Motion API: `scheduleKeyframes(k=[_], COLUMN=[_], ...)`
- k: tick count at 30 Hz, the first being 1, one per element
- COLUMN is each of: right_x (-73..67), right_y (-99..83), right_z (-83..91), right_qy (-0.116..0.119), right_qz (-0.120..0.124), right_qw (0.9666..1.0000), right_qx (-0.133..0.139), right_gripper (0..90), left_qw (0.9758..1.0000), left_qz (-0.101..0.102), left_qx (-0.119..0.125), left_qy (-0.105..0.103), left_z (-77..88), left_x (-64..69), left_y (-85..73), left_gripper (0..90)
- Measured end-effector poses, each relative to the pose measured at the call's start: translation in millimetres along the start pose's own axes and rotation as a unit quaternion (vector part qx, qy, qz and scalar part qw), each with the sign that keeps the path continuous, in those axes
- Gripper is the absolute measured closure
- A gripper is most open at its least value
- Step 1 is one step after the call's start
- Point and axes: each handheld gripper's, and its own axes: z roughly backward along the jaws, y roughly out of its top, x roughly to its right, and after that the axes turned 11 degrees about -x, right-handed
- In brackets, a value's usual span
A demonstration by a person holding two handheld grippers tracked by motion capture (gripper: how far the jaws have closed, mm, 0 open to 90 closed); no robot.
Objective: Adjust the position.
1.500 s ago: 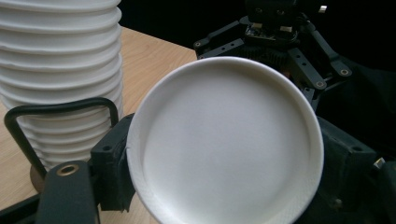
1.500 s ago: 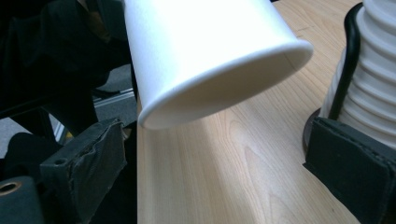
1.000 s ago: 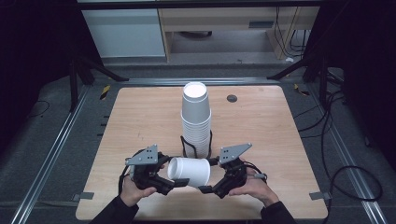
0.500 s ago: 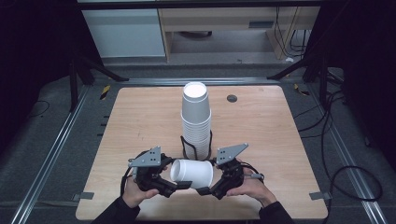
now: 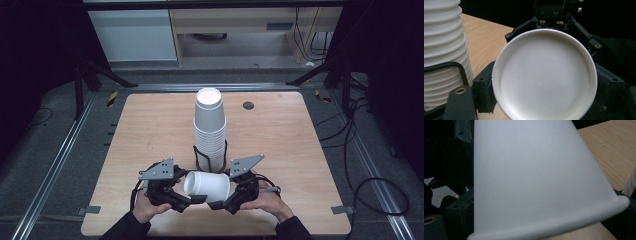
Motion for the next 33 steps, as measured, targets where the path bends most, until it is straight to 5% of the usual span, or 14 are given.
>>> scheduleKeyframes(k=[12,25,33], right_x=[0.9,3.1,5.9], right_y=[-1.1,-2.8,4.9], right_z=[0.3,8.7,28.1], right_qy=[0.009,-0.017,-0.064], right_qz=[0.000,0.005,0.023], right_qw=[1.0000,0.9998,0.9974], right_qx=[-0.002,-0.011,-0.024], right_gripper=[6.9,6.9,7.0], left_qw=[1.0000,0.9999,0.9982], left_qz=[0.004,0.011,0.016], left_qx=[-0.001,0.005,-0.046], left_qy=[-0.001,0.012,0.034], left_z=[0.1,20.5,27.3], left_x=[-0.1,-2.7,-9.0], left_y=[0.6,2.6,-0.4], left_gripper=[20.1,15.3,13.7])
